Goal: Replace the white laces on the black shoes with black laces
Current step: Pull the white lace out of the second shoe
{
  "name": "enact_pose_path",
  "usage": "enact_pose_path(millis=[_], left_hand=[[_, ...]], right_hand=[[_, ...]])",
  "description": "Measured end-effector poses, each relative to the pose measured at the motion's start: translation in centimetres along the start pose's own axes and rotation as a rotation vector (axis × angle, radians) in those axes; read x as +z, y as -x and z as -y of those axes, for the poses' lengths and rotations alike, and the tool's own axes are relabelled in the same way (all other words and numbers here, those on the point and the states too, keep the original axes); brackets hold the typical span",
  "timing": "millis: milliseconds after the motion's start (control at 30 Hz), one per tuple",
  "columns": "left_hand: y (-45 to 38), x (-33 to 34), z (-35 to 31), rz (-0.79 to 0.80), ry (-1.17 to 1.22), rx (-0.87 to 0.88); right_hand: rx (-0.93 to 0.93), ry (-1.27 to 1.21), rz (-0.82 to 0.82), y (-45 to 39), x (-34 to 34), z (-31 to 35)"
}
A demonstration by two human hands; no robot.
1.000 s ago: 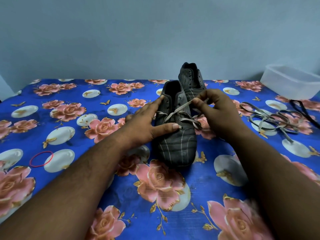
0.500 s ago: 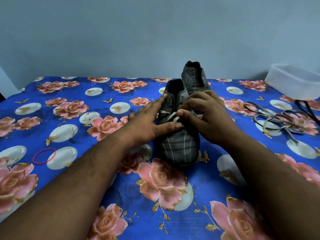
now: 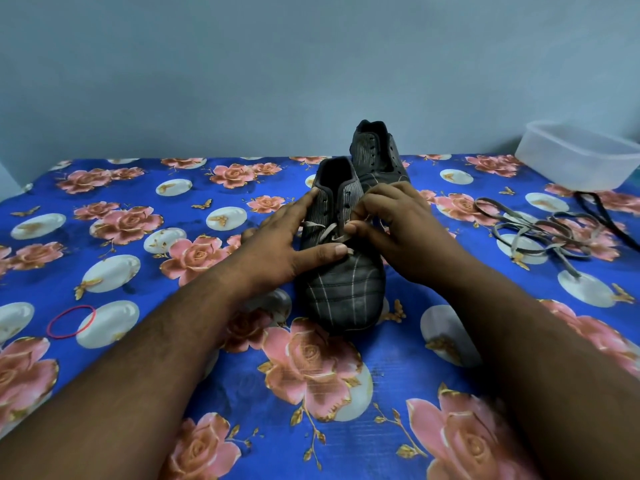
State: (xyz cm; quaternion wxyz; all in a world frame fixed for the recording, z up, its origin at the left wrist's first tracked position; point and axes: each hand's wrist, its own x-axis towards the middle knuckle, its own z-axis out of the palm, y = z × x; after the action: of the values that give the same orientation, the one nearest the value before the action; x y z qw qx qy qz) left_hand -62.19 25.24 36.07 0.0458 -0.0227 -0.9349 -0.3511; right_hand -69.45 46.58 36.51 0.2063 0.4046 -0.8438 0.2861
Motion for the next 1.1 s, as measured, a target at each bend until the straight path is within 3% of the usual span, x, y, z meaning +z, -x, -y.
enact_pose_path(millis=[200,533,833,967,1100], left_hand=[[0.0,0.0,0.0,-0.002,0.023,-0.005],[0.1,-0.1,-0.2,0.014,0.013,-0.023],[0.0,-0.1,-0.1,0.02,0.034,-0.024],[0.2,-0.2,-0.5,0.026,0.001,-0.034],[0.1,-0.1,-0.2,0.018,0.02,-0.023]], right_hand=[[0.052,-0.072,-0.027,0.1,-0.5,-0.1],[-0.072,0.002,-0.019,-0.1,-0.6,-0.4],[0.254,-0.079,-0.43,-0.1,-1.7,-1.7],[0.314,0.005,-0.304,0.2,-1.1,-2.1],[0.095,-0.006,-0.146,0.2,-0.8,0.3]])
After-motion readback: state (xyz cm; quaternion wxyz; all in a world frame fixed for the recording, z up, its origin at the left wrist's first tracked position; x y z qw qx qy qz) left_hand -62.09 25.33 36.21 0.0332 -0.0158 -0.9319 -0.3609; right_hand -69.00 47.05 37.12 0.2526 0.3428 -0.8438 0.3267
